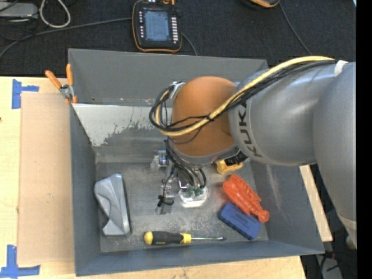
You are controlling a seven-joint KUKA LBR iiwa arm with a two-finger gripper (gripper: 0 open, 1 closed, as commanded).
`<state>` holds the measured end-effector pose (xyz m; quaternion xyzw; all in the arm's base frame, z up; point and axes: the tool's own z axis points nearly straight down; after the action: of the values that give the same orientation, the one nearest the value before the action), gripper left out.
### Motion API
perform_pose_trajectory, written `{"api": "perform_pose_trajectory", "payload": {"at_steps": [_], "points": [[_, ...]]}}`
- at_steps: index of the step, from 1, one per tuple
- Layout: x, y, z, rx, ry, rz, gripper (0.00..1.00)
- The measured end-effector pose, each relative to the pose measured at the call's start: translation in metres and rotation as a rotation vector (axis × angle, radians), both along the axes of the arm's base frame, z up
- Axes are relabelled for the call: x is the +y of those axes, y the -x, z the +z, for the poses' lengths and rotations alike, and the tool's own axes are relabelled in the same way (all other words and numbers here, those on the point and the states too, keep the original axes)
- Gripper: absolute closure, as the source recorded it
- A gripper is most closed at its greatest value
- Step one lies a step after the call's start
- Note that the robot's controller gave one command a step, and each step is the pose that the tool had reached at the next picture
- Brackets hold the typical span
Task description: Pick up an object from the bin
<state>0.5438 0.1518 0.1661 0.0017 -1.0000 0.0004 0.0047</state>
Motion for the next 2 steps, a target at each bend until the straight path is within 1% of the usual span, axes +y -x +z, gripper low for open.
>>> {"api": "perform_pose_trajectory", "payload": {"at_steps": [1, 2], "points": [[-0.001, -0.002, 0.005, -0.007, -0.001, -0.005, 0.0], [-0.025, 0.062, -0.082, -0.004, -0.003, 0.197, 0.0]]}}
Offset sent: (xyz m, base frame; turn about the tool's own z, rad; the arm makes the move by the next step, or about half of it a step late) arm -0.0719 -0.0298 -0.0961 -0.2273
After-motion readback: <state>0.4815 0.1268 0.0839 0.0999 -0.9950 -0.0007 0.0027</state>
